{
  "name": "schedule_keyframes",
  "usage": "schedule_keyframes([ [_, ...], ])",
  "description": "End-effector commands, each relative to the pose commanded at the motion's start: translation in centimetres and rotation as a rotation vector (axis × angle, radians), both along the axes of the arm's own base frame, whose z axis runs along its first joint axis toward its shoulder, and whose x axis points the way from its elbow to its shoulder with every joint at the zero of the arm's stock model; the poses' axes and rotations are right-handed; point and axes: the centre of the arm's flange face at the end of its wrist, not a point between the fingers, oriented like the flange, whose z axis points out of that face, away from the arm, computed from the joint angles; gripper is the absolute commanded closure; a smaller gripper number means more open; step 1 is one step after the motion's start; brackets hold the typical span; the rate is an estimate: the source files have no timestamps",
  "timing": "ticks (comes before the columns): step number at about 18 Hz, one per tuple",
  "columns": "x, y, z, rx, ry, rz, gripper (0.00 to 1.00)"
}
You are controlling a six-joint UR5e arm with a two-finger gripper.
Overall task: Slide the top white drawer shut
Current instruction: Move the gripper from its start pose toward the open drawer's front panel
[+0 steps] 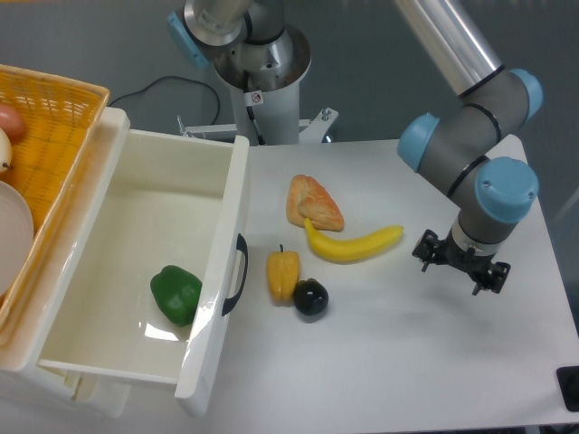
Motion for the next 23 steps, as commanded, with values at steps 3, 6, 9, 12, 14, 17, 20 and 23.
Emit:
schedule_keyframes([
  [3,1.0,1.2,1.4,0.025,-0.002,0.077,0.00],
  [6,2.6,3.1,2.2,0.106,-0.051,0.111,0.00],
  [9,4.2,4.6,2.9,0.134,-0.066,0.112,0.00],
  [12,5.7,5.0,3.3,0.200,-0.130,0.125,0.19],
  [14,6.1,5.4,3.8,0.248,-0.161,0.121,0.34],
  [17,7.5,6.4,3.6,0.245,-0.177,0.111,0.56],
  [20,10.0,7.4,4.3,0.237,-0.198,0.160,0.86],
  [23,11.5,8.1,5.6,0.248,-0.189,0.140,0.99],
])
